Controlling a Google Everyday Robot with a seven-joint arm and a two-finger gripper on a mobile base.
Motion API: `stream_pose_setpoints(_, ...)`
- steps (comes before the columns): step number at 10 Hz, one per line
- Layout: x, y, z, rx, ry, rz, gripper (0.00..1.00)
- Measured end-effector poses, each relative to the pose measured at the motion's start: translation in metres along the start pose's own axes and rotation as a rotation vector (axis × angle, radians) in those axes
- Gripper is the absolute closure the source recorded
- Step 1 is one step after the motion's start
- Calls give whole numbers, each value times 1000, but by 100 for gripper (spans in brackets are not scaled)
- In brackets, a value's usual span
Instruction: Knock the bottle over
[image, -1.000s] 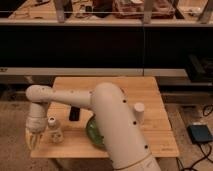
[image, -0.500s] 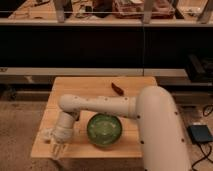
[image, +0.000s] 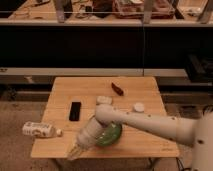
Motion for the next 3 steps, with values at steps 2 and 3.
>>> stream_pose_setpoints(2, -12, 10, -17, 111, 98, 67, 68)
stream_pose_setpoints(3, -14, 12, -21, 135, 121, 82, 60)
